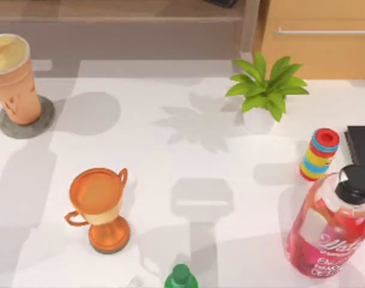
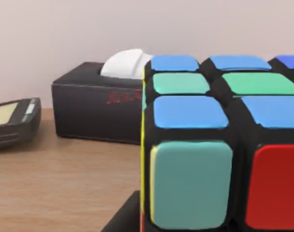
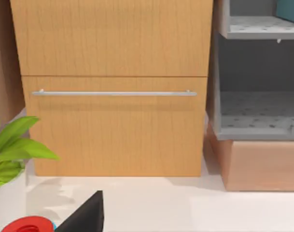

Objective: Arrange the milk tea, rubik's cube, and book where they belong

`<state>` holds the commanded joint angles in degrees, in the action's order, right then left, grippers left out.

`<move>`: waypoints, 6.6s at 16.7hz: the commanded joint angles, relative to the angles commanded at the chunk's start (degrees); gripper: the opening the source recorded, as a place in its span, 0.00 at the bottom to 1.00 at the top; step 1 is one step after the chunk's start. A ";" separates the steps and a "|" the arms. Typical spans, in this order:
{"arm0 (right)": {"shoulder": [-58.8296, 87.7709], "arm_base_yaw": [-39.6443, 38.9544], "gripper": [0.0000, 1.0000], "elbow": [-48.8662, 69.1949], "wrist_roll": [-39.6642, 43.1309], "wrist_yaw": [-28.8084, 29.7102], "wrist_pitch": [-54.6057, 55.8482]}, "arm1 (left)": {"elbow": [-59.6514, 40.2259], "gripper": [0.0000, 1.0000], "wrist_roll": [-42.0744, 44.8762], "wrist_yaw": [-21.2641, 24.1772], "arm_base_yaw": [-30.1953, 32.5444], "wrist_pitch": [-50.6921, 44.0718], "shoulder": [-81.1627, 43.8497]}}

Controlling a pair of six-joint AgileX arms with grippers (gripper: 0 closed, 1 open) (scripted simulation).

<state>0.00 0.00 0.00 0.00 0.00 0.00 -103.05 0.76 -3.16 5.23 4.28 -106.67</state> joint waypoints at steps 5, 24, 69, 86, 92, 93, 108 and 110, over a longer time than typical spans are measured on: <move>0.00 0.00 1.00 0.00 0.00 0.00 0.00 | -0.10 0.00 0.04 0.15 -0.07 -0.32 -0.41; 0.00 0.00 1.00 0.00 0.00 0.00 0.00 | -0.10 1.00 0.04 0.15 -0.07 -0.32 -0.41; 0.00 0.00 1.00 0.00 0.00 0.00 0.00 | 103.06 1.00 -0.76 3.16 -5.22 -4.28 106.67; 58.82 12.71 1.00 42.07 0.30 -11.94 18.57 | 103.06 1.00 -0.76 3.16 -5.22 -4.28 106.67; 94.20 19.55 1.00 64.36 0.46 -18.24 28.31 | 103.06 1.00 -0.76 3.16 -5.22 -4.28 106.67; 98.70 20.49 1.00 67.40 0.47 -19.10 29.65 | 103.06 1.00 -0.76 3.16 -5.22 -4.28 106.67; 115.50 23.72 1.00 81.18 0.49 -22.03 34.39 | 103.06 1.00 -0.76 3.16 -5.22 -4.28 106.67; 117.38 23.38 1.00 83.94 0.48 -21.64 33.50 | 103.06 1.00 -0.76 3.16 -5.22 -4.28 106.67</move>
<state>117.38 23.38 83.94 0.48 -21.64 33.50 0.00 0.00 0.00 0.00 0.00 0.00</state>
